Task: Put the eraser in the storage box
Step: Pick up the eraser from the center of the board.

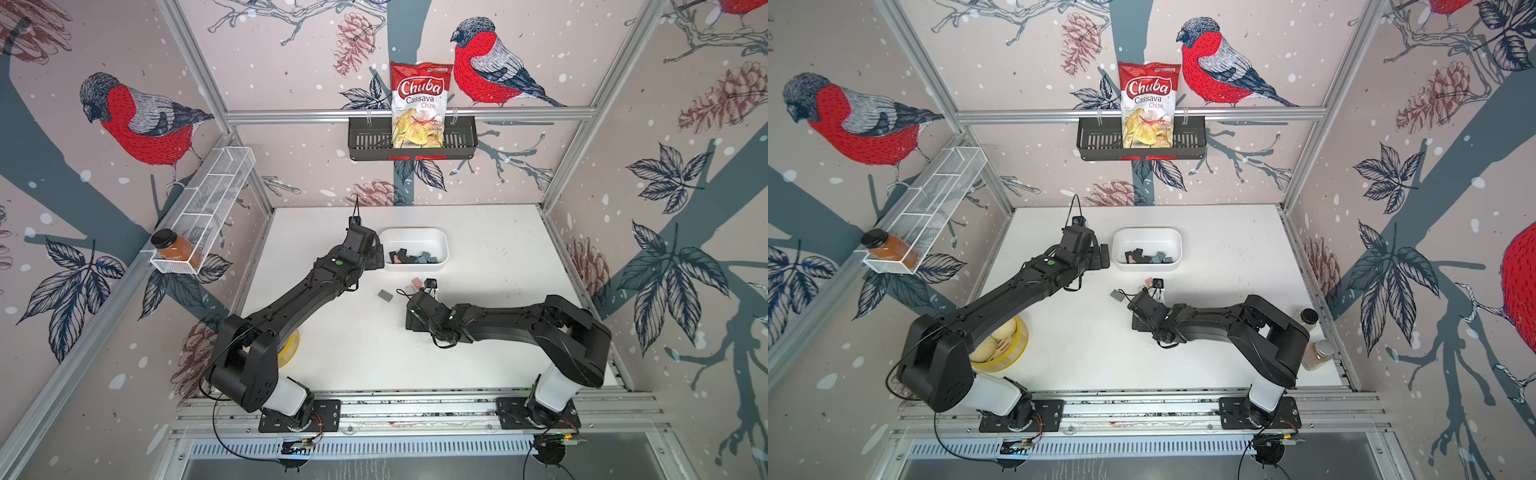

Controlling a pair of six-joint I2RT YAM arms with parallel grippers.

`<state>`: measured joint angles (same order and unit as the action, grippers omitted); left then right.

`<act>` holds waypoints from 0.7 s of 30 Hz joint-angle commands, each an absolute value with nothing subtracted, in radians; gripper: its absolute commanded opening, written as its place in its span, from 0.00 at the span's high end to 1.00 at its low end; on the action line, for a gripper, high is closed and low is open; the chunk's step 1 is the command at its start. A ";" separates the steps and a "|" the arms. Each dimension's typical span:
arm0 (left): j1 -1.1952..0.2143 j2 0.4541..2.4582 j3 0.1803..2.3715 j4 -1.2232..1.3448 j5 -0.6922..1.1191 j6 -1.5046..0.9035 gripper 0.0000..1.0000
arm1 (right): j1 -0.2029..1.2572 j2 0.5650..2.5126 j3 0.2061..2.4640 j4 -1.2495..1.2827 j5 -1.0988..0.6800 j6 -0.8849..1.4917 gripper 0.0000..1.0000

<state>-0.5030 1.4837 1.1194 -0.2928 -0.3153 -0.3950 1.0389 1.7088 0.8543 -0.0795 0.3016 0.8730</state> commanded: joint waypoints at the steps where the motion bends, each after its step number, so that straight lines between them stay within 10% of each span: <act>1: -0.500 1.485 1.122 -0.268 -0.316 -0.402 0.04 | 1.040 1.722 0.867 -0.104 0.321 0.884 0.17; 21: -0.497 1.502 1.130 -0.274 -0.308 -0.402 0.04 | 1.038 1.760 0.879 -0.110 0.316 0.897 0.34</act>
